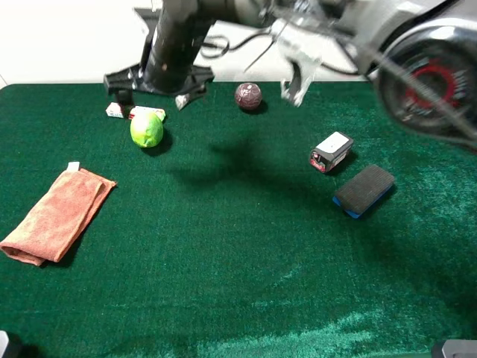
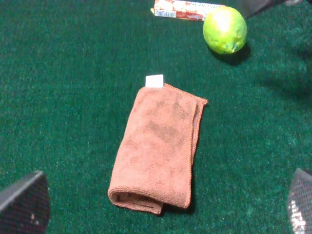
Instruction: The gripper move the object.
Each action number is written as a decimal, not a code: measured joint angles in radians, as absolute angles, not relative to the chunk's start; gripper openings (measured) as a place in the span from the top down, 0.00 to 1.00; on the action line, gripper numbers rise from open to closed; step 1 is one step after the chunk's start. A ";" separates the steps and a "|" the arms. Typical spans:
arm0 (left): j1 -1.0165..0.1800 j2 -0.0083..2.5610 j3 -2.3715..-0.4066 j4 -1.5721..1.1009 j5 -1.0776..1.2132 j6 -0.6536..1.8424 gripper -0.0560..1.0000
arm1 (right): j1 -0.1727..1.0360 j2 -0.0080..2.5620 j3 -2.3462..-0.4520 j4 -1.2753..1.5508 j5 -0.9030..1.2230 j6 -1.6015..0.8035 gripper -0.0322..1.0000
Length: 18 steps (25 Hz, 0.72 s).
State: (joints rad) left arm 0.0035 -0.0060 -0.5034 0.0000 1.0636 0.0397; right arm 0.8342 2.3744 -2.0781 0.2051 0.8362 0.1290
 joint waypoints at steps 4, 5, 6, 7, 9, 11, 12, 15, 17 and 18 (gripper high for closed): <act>0.003 -0.006 -0.503 0.000 1.064 0.040 0.01 | 0.806 2.303 -2.079 0.211 0.965 0.090 0.30; 0.003 -0.006 -0.503 0.000 1.064 0.040 0.01 | 0.798 2.286 -2.081 0.212 1.002 0.081 0.30; 0.003 -0.006 -0.503 0.000 1.064 0.040 0.01 | 0.791 2.268 -2.081 0.213 1.038 0.073 0.30; 0.003 -0.006 -0.503 0.000 1.064 0.040 0.01 | 0.784 2.256 -2.081 0.213 1.075 0.065 0.30; 0.003 -0.006 -0.503 0.000 1.064 0.040 0.01 | 0.773 2.219 -2.081 0.214 1.137 0.053 0.30; 0.003 -0.006 -0.503 0.000 1.064 0.040 0.01 | 0.766 2.186 -2.081 0.209 1.188 0.040 0.30; 0.003 -0.006 -0.503 0.000 1.064 0.040 0.01 | 0.764 2.169 -2.081 0.207 1.203 0.036 0.30; 0.003 -0.006 -0.503 0.000 1.064 0.040 0.01 | 0.762 2.121 -2.081 0.188 1.213 0.029 0.30; 0.003 -0.006 -0.503 0.000 1.064 0.040 0.01 | 0.762 2.087 -2.081 0.180 1.215 0.028 0.30; 0.003 -0.006 -0.503 0.000 1.064 0.040 0.01 | 0.762 2.074 -2.081 0.176 1.215 0.027 0.30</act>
State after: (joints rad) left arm 0.0035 -0.0060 -0.5034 0.0000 1.0636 0.0397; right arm 0.7616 2.0736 -2.0811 0.1758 1.2146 0.0270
